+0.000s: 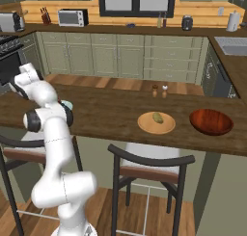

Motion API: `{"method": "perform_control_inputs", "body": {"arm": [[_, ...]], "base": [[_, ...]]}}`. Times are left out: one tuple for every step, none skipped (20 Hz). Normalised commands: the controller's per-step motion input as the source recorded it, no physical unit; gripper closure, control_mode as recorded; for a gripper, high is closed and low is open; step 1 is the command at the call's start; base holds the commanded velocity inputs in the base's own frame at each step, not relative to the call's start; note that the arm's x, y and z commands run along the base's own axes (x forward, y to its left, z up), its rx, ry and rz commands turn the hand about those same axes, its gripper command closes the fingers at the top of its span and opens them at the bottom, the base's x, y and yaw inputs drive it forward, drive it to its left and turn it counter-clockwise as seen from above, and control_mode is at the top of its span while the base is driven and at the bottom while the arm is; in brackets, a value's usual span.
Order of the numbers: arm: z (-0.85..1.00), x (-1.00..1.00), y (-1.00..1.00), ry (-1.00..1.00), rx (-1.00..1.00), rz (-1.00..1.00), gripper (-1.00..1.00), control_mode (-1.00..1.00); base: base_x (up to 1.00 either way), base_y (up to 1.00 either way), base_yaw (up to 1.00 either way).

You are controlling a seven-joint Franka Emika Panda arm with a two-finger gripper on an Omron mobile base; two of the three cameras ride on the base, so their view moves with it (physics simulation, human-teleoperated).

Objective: Pick the chicken drumstick and potato from their plates and place them in the bowl. Then put the bowl in the fridge.

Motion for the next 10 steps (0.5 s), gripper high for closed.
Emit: {"method": "perform_control_inputs", "body": {"arm": [[-0.40, 0.51, 0.00, 0.00, 0.00, -0.07, -1.00, -1.00], [-0.39, 0.42, 0.00, 0.00, 0.01, -0.05, -1.00, -1.00], [-0.41, 0.26, 0.00, 0.00, 0.03, -0.03, -1.00, -1.00], [-0.45, 0.30, 0.00, 0.00, 0.05, 0.00, -1.00, -1.00], [-0.34, 0.34, 0.00, 0.00, 0.07, 0.00, -1.00, -1.00], [-0.27, 0.35, 0.00, 0.00, 0.10, 0.00, -1.00, -1.00], [-0.21, 0.39, 0.00, 0.00, 0.11, 0.00, -1.00, -1.00], [-0.19, 0.38, 0.00, 0.00, 0.11, 0.00, -1.00, -1.00], [-0.20, 0.38, 0.00, 0.00, 0.11, 0.00, -1.00, -1.00], [-0.22, 0.38, 0.04, 0.00, 0.11, 0.00, -1.00, -1.00]], "base": [[0.00, 0.00, 0.00], [0.00, 0.00, 0.00], [0.00, 0.00, 0.00], [0.00, 0.00, 0.00], [0.00, 0.00, 0.00], [0.00, 0.00, 0.00], [0.00, 0.00, 0.00], [0.00, 0.00, 0.00], [0.00, 0.00, 0.00], [0.00, 0.00, 0.00]]}}
